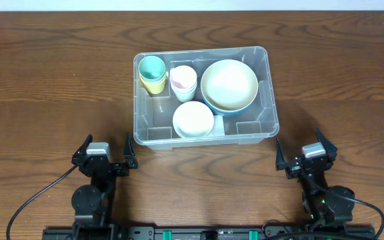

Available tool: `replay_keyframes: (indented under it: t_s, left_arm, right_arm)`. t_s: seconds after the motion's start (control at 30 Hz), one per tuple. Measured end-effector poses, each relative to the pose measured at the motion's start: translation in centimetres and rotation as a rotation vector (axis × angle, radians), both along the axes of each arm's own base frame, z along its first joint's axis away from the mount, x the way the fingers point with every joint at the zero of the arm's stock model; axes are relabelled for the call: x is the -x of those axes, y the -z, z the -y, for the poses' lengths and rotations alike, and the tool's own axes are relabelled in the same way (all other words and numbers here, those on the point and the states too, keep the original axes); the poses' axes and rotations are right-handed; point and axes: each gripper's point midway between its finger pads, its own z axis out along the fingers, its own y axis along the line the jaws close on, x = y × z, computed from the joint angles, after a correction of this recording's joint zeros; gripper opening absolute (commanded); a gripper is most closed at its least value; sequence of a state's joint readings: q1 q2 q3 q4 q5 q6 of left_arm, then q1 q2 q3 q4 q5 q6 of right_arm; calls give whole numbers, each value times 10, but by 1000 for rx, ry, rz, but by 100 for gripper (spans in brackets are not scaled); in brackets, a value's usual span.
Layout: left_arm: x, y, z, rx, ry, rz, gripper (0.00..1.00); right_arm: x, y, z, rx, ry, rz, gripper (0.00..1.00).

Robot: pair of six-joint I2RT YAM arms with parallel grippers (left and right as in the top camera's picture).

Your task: Pack container

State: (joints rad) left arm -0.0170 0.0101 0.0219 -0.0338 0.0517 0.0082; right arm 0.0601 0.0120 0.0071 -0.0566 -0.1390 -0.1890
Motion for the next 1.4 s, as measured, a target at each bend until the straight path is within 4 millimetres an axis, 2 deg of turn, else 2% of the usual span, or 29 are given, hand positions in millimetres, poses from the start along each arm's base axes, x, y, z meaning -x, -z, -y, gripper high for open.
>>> replay_keyframes:
  t_s: [1.4]
  left_arm:
    - [0,0,0,0,0,0,98]
  right_arm:
    - [0,0,0,0,0,0,99]
